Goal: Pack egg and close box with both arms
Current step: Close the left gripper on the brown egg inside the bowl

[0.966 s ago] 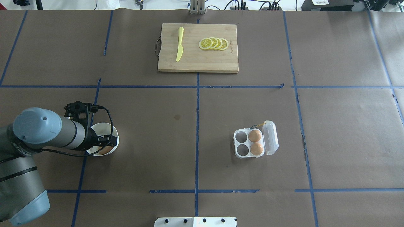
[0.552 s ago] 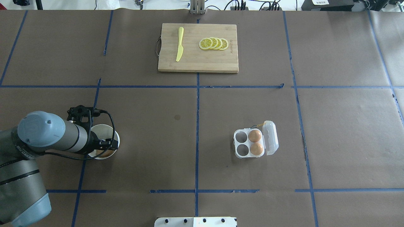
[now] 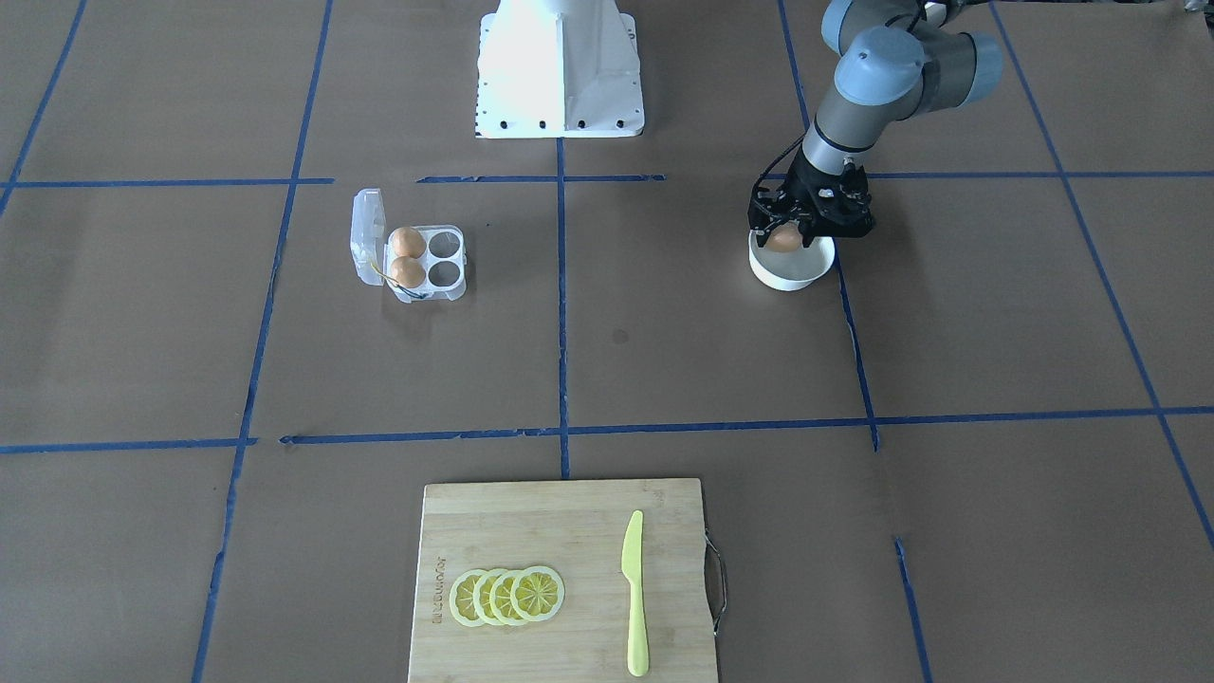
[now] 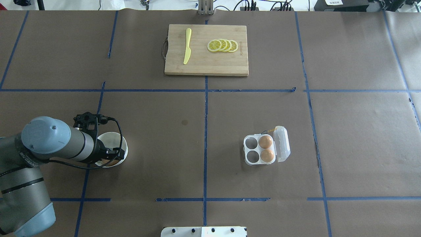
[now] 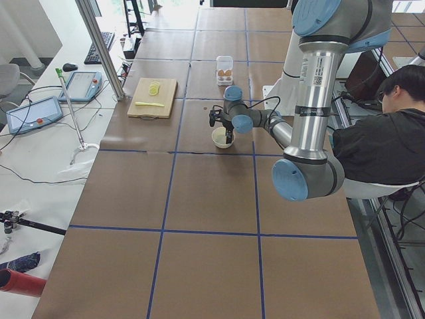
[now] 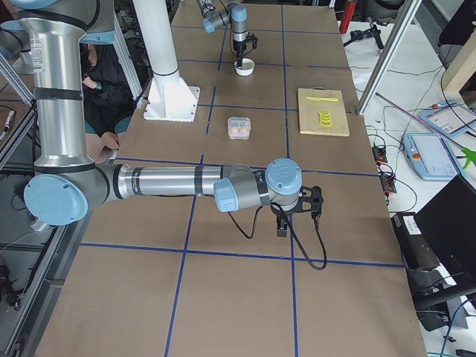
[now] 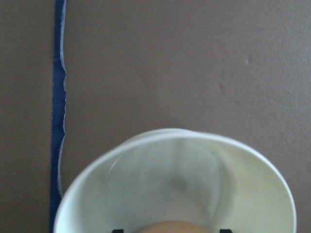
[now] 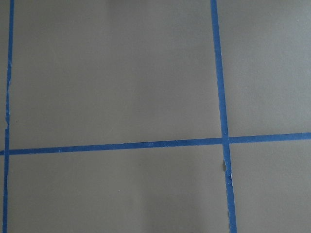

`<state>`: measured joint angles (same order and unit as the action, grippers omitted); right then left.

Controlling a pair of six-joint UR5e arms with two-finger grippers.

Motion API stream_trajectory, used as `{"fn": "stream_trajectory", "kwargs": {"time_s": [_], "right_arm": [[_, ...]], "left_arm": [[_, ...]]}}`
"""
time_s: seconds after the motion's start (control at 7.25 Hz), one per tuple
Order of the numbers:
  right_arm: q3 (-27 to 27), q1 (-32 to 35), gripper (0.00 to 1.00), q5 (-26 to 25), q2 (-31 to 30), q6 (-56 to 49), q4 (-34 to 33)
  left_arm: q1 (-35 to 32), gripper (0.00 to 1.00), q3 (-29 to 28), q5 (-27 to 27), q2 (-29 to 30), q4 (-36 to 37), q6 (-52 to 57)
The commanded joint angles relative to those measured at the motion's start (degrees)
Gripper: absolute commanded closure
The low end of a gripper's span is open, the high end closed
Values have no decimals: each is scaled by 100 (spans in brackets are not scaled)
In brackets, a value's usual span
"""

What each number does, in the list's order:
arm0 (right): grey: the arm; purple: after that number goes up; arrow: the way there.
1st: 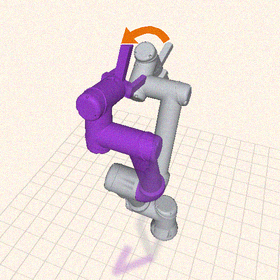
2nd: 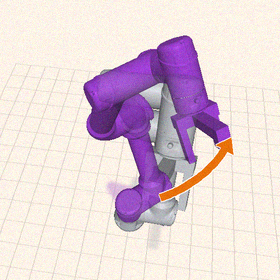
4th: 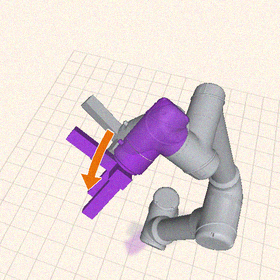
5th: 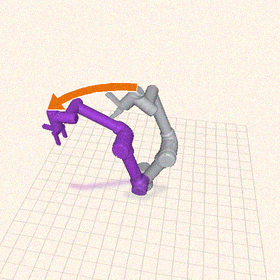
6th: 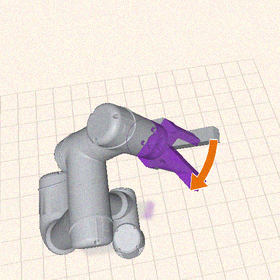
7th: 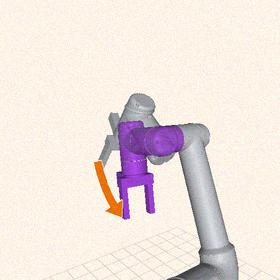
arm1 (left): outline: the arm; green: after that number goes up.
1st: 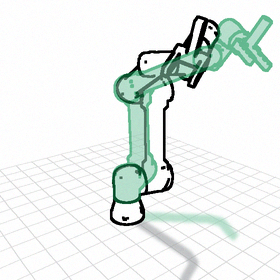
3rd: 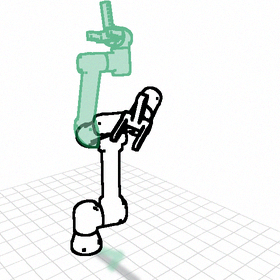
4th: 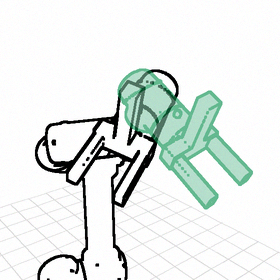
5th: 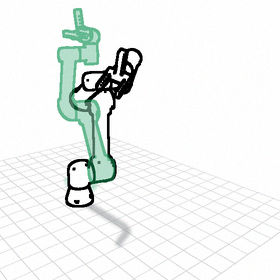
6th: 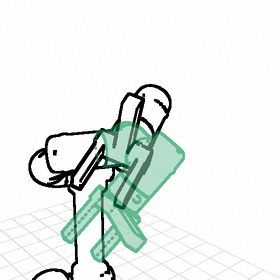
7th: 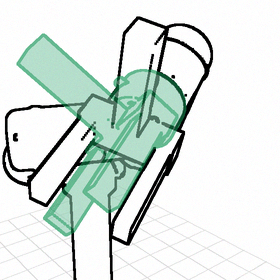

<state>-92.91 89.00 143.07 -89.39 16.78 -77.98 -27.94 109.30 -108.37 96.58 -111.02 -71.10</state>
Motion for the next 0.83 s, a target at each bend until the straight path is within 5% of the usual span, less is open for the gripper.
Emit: {"fn": "stream_trajectory", "kwargs": {"time_s": [0.0,0.69], "right_arm": [[-52,4,0,10,-8,0,-7],[-149,4,0,124,-8,290,2]], "left_arm": [[-36,100,38,-44,10,11,-1],[-772,100,767,-61,385,950,-18]]}}
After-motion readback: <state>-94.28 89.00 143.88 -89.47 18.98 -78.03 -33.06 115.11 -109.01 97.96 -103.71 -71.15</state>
